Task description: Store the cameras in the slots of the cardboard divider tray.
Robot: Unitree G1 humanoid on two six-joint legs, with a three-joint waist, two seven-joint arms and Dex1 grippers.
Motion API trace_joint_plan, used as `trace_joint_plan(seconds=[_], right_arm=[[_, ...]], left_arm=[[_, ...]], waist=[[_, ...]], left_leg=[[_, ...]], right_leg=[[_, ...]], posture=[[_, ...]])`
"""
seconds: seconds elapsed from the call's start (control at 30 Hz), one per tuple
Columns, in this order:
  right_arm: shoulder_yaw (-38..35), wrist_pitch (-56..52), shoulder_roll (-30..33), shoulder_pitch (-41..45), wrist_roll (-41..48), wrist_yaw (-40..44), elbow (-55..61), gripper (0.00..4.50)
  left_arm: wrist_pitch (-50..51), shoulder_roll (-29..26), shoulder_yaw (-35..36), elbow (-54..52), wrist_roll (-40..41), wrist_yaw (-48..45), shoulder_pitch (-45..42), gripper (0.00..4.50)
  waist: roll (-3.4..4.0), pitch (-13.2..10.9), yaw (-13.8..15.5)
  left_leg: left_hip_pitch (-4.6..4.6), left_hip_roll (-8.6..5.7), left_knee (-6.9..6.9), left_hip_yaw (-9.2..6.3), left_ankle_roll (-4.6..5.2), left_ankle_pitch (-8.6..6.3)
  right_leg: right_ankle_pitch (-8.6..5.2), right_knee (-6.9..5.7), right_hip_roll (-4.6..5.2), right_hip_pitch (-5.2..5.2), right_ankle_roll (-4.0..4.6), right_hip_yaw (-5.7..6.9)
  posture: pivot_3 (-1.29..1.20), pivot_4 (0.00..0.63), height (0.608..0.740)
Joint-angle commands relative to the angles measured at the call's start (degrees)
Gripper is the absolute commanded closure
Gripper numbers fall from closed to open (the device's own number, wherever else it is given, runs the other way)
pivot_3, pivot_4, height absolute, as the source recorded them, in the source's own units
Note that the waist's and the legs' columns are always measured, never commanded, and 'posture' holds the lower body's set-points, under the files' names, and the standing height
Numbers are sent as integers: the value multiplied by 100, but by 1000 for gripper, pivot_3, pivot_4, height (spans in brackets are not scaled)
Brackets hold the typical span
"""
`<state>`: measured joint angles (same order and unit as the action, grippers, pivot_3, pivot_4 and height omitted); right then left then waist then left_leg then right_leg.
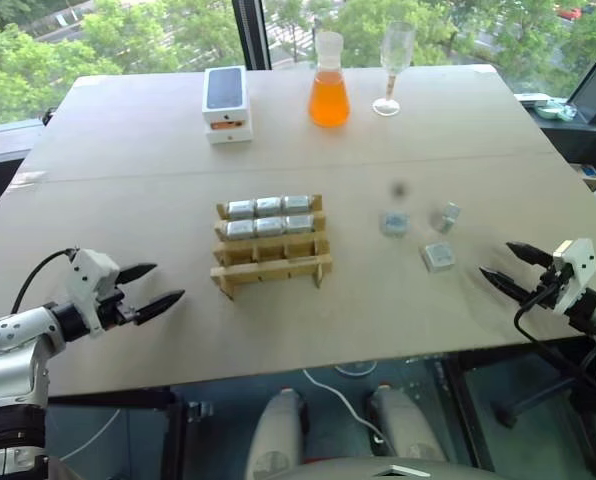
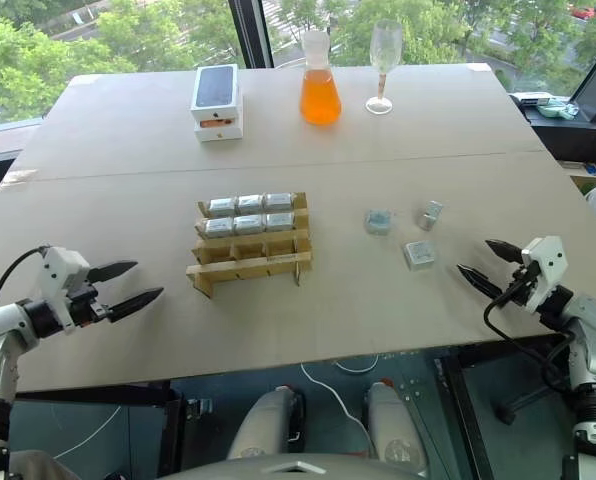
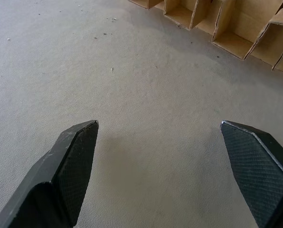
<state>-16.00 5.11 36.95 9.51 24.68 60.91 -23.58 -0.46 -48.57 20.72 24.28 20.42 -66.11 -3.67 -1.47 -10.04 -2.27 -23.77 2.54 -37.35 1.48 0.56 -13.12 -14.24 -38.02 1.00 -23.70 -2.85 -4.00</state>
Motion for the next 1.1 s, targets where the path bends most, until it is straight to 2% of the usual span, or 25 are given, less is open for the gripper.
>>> trace_joint_plan(seconds=[0.03, 0.57, 0.67, 0.77, 0.9, 1.03, 1.1], right_arm=[[-184, -95, 111, 38, 111, -42, 224, 225], [-169, -188, 93, -42, 68, -100, 416, 225], [-153, -239, 91, -70, 41, -176, 493, 225], [-174, -427, 91, -234, 142, -257, 920, 225], [-183, -961, -43, -736, 409, -508, 1840, 225], [-89, -1157, -340, -1149, 417, -940, 2502, 225], [38, -1174, -574, -1227, 211, -1325, 2721, 225]], left_arm=[[-16, -10, 45, -101, 65, 3, -32, 268], [-20, 15, -47, -97, 48, 16, -82, 268], [191, -12, 244, -334, 475, -196, -25, 268], [755, -241, 514, -977, 973, -580, 345, 268], [1475, -402, 695, -2469, 1654, -1046, 1143, 268], [2064, -443, 704, -3894, 2196, -1037, 1587, 268], [2247, -475, 638, -4467, 2310, -828, 1523, 268]], waist=[[0, 0, 0], [-1, 1, 6], [-1, 1, 6], [-1, 2, 0], [2, 3, -6], [2, 4, 30], [-1, 5, 29]], left_leg=[[0, 0, 0, 0, 0, 0], [0, -4, -2, -2, 0, 0], [0, -4, -2, -2, 0, 0], [-3, 1, -3, -3, 0, 0], [-1, 18, 1, -6, -1, -1], [2, 18, -2, -8, -1, 0], [4, 19, -7, -9, -1, 0]], right_leg=[[0, 0, 0, 0, 0, 0], [1, -2, -1, 1, -1, 1], [1, -3, -1, 1, -1, 1], [1, -3, 0, 0, -1, 2], [0, -1, 3, 1, 0, 1], [-7, 0, 4, 9, 11, 7], [-13, -2, 3, 11, 20, 6]], posture=[[0, 150, 740], [0, 150, 740], [0, 150, 740], [0, 150, 740], [0, 150, 740], [0, 150, 740], [0, 150, 740]])
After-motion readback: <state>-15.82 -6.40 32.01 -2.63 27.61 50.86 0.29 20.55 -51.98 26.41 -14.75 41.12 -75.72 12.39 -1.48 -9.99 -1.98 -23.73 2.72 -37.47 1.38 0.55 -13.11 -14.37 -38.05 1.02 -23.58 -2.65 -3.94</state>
